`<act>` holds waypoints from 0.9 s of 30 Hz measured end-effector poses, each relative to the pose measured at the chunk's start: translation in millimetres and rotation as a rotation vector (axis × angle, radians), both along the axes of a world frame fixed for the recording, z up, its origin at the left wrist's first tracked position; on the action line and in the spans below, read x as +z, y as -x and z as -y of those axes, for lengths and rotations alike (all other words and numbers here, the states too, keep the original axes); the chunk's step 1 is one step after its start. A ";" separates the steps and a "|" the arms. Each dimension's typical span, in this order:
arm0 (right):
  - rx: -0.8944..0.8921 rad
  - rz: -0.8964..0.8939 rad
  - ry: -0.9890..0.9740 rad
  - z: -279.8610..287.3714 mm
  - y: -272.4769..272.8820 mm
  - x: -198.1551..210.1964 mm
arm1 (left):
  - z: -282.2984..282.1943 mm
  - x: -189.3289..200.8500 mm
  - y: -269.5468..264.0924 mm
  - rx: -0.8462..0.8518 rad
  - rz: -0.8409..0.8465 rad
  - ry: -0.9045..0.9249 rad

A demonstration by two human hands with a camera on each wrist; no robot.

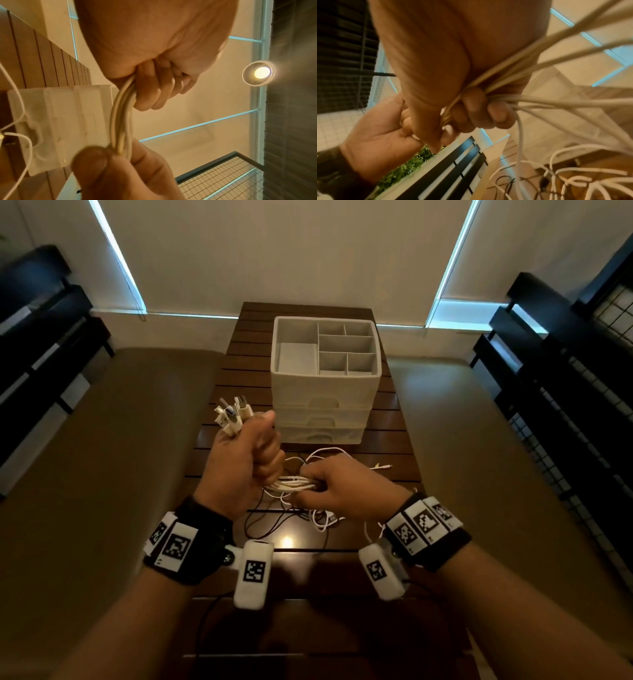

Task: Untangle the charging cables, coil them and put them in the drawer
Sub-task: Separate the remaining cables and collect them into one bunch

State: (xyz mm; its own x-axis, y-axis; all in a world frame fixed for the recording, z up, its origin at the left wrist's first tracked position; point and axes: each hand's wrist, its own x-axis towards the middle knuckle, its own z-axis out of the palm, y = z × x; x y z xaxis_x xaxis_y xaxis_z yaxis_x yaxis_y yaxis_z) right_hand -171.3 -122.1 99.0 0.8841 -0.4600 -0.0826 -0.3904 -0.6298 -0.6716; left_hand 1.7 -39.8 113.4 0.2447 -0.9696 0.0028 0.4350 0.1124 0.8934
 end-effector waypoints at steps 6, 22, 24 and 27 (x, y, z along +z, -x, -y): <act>-0.119 -0.232 0.139 38.3 36.4 15.4 | -19.6 0.4 -42.1 0.055 0.097 -0.041; -0.197 -0.179 0.660 18.5 -10.4 46.8 | -3.7 -9.1 16.7 -0.133 0.926 -0.106; -0.191 -0.171 0.662 19.2 -10.1 47.6 | 1.5 -12.2 15.2 -0.116 1.013 -0.097; -0.160 -0.105 0.519 25.5 0.0 46.1 | 0.1 -3.3 10.7 -0.146 1.044 -0.043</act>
